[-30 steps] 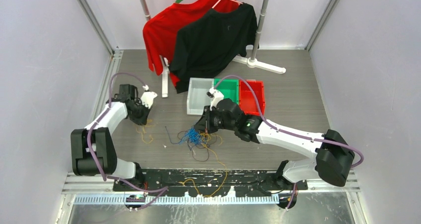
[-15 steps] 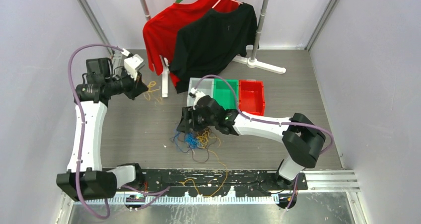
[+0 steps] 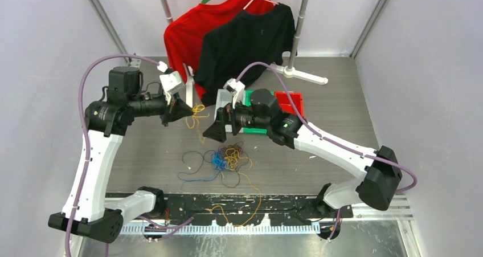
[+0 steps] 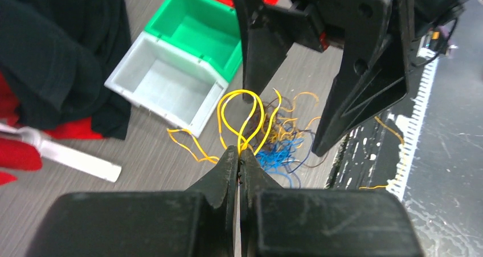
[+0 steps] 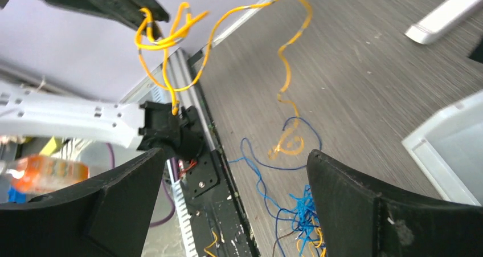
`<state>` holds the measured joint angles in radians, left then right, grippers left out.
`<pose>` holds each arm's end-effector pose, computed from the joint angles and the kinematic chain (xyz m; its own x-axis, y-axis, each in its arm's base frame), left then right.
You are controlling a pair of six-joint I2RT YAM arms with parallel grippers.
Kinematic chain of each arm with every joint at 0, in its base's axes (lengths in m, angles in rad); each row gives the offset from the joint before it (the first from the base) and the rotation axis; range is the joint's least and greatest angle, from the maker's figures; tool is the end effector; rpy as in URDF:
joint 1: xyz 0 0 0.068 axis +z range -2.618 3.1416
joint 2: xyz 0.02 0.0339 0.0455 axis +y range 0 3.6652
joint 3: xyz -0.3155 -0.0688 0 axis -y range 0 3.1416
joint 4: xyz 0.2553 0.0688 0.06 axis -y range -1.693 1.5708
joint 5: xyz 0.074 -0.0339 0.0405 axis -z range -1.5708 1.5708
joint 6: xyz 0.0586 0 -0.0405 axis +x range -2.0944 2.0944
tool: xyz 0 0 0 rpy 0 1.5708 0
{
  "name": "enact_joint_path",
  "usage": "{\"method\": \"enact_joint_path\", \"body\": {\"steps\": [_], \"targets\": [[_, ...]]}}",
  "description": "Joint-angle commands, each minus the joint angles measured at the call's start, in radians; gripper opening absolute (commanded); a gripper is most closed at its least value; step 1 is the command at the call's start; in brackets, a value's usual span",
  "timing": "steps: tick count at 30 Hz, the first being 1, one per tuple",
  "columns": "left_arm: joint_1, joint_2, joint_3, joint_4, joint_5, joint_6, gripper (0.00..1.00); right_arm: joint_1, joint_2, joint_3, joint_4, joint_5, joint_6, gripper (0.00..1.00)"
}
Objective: Untangle the cables
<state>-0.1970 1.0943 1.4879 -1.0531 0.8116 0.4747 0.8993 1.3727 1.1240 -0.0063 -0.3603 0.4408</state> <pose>0.1666 -0.0766 0.4771 -0.2159 0.3639 -0.9061 0.8945 0.4458 -0.0341 0.1983 0.2828 0.3856 -0.5451 -0.0442 -0.8372 -0.7876 0.3693 0.4933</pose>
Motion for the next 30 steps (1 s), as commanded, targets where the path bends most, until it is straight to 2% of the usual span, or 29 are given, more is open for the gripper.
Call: {"method": "enact_joint_path", "body": {"steps": [1, 7, 12, 18, 27, 30], "targets": [[-0.042, -0.013, 0.054, -0.017, 0.083, -0.058, 0.00, 0.006, -0.051, -0.022, 0.099, -0.172, -0.092, 1.00], [-0.067, -0.013, 0.058, -0.051, 0.124, -0.044, 0.00, 0.005, -0.117, -0.079, 0.219, -0.223, -0.091, 1.00], [-0.076, -0.016, 0.052, -0.065, 0.153, -0.018, 0.00, 0.004, -0.121, -0.064, 0.244, -0.293, -0.054, 0.99], [-0.101, -0.015, 0.054, -0.132, 0.179, 0.042, 0.00, -0.007, -0.086, -0.021, 0.287, -0.290, 0.031, 0.93], [-0.126, -0.035, 0.030, -0.143, 0.163, 0.070, 0.00, -0.043, -0.012, 0.015, 0.427, -0.307, 0.252, 0.64], [-0.128, -0.037, 0.029, -0.135, 0.158, 0.061, 0.00, -0.045, 0.013, 0.017, 0.463, -0.314, 0.305, 0.51]]}}
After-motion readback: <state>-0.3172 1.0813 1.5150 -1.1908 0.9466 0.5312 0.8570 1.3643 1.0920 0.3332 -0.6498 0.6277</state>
